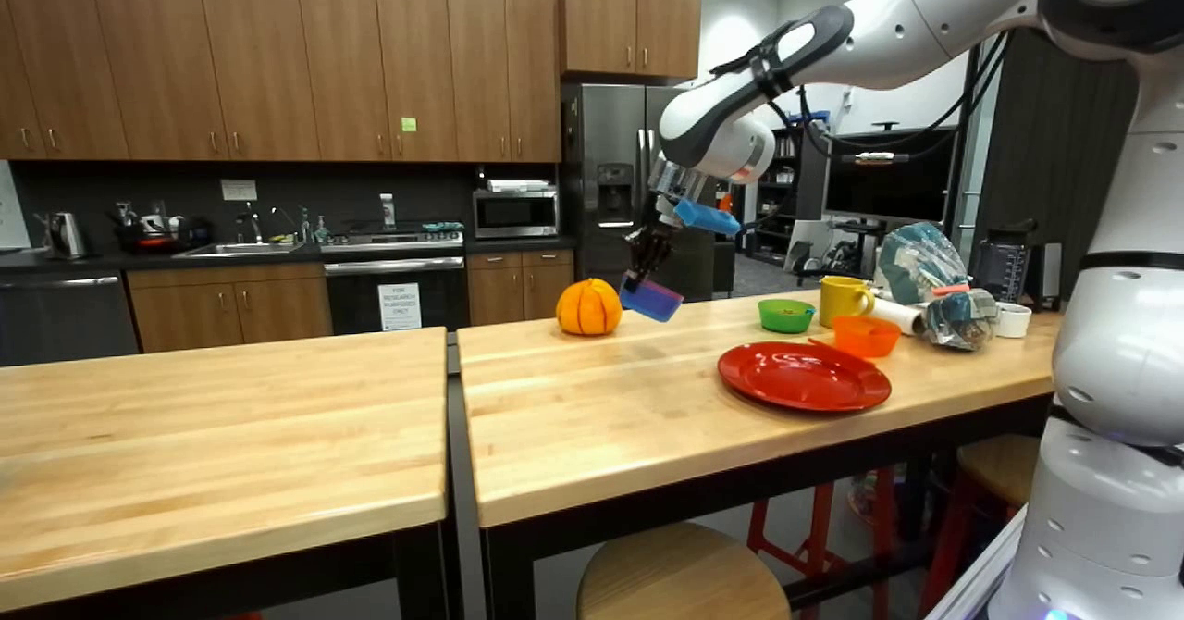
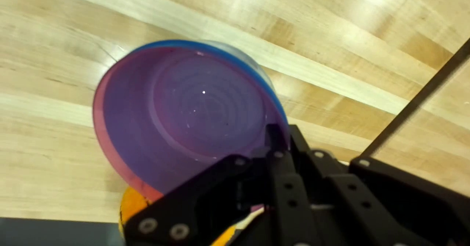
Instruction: Pour the contents of the purple bowl into the green bowl
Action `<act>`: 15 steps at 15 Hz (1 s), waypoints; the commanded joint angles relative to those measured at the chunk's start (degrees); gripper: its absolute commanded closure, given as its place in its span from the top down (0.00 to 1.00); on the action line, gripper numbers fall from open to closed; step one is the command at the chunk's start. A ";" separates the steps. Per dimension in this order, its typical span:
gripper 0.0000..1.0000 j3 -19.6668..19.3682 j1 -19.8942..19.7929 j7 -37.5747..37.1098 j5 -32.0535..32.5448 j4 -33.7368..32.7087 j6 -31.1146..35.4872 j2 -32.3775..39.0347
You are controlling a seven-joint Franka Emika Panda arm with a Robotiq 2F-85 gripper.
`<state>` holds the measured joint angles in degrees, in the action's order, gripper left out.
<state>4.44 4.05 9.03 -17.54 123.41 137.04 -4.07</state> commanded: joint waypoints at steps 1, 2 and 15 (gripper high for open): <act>0.02 1.85 0.81 -13.05 10.65 -2.03 0.18 2.53; 0.02 2.32 1.10 -16.02 13.53 -2.33 -0.38 3.09; 0.02 4.44 4.75 -19.08 16.43 -3.96 1.60 7.99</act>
<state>8.93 8.46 -10.06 -1.83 120.82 138.27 2.27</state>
